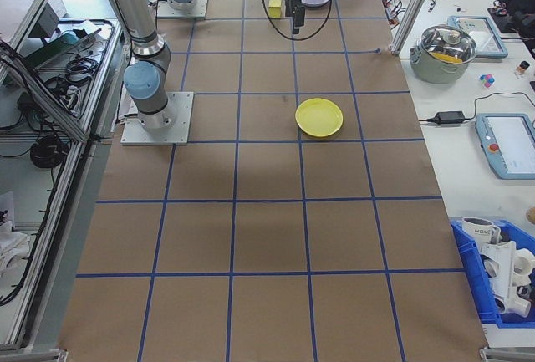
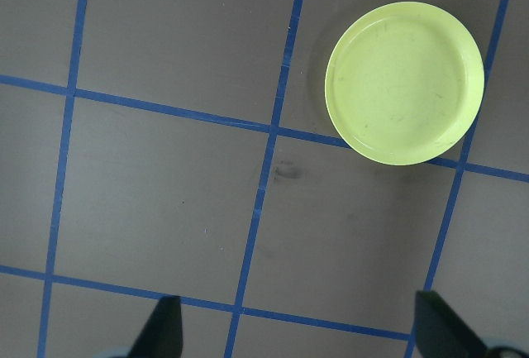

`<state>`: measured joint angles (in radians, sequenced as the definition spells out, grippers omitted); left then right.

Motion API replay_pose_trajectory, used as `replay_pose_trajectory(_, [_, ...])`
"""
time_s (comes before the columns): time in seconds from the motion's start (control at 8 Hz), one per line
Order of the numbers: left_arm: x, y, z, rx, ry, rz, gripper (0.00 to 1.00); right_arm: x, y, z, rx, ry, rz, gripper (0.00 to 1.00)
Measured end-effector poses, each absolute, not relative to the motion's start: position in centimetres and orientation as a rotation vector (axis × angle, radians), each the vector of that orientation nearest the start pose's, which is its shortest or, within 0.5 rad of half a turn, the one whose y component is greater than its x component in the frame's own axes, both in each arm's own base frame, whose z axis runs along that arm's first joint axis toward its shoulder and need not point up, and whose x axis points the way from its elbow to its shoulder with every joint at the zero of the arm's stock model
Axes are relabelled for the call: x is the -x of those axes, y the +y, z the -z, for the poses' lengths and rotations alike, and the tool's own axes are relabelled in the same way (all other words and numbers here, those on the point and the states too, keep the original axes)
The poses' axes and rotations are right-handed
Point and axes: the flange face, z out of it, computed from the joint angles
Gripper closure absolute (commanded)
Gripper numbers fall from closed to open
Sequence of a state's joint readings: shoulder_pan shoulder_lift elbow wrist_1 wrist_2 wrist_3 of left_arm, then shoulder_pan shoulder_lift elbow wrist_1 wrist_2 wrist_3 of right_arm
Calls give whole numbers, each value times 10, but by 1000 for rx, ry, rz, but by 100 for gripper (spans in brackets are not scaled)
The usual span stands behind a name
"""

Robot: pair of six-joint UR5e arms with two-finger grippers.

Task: Sort blocks by color into plates

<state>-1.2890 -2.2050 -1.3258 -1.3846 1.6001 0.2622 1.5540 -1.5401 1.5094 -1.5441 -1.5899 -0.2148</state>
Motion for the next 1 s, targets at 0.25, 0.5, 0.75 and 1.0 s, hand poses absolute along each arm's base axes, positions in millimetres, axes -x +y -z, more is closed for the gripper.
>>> replay_pose_trajectory(0.25, [-68, -704, -243, 28, 3147, -277, 0, -123, -507, -500, 312, 3146, 2, 0])
replay_pose_trajectory(0.5, [-66, -705, -255, 25, 3145, -238, 0, -123, -507, -500, 312, 3146, 2, 0])
replay_pose_trajectory(0.75, [-64, -701, -286, 23, 3139, -180, 0, -123, -507, -500, 312, 3146, 3, 0])
replay_pose_trajectory(1.0, [-63, -693, -320, 24, 3127, -113, 0, -122, -508, -500, 311, 3145, 6, 0])
